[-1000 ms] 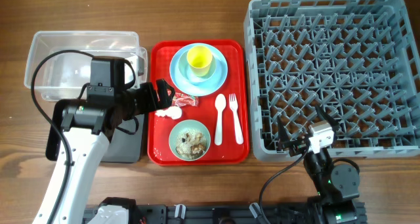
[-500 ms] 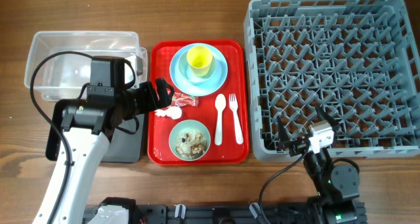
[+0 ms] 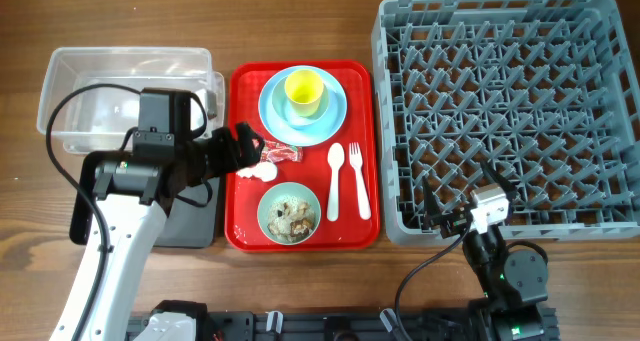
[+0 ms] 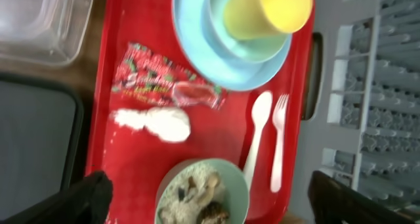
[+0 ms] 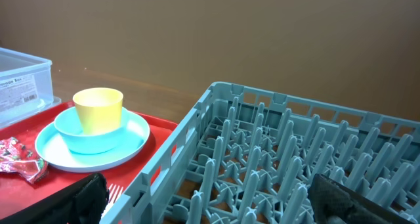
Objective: Sort waste into correct bins and load items into the dishwasher rack
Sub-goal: 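Grasp the white tissue with the left gripper and lift it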
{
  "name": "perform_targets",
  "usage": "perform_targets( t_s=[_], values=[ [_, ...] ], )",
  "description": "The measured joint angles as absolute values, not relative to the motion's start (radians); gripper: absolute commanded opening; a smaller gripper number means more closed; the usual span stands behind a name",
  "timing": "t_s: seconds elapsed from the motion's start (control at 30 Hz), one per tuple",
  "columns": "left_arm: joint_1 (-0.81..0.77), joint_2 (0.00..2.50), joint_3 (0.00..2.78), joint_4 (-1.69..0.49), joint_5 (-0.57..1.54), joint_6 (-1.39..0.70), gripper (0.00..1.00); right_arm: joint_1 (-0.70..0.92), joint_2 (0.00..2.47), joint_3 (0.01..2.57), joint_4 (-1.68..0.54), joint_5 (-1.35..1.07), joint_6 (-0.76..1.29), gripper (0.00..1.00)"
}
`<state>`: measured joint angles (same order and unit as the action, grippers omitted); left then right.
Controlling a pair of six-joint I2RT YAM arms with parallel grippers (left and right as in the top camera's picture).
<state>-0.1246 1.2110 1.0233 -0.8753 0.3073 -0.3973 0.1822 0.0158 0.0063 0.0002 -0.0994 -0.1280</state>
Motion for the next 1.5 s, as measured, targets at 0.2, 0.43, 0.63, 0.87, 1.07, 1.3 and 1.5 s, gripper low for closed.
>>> perform_targets(
  t_s=[0.2,0.43,0.63,0.87,1.07,1.3,1.5],
  values=[
    [-0.136,1.211,1.021,-1.014,0.268,-0.473,0.24,0.183,0.016,0.006,0.0,-0.099,-0.128,1.0],
    [-0.26,1.214,0.914,-0.892,0.176,-0.571,0.48,0.182,0.016,0.006,0.0,-0.099,-0.128,1.0],
    [-0.334,1.28,0.876,-0.758,0.048,-0.665,0.56,0.182,0.016,0.006,0.0,-0.099,-0.128,1.0],
    [-0.335,1.46,0.876,-0.637,0.005,-0.717,0.54,0.182,0.016,0.006,0.0,-0.099,-0.128,1.0],
    [-0.335,1.581,0.876,-0.578,0.036,-0.729,0.42,0.182,0.016,0.006,0.0,-0.099,-0.128,1.0],
    [-0.335,1.61,0.876,-0.567,0.054,-0.744,0.05,0.182,0.016,0.006,0.0,-0.099,-0.128,1.0],
    [-0.335,1.609,0.876,-0.564,0.058,-0.743,0.04,0.182,0.016,0.006,0.0,-0.099,-0.128,1.0]
  ],
)
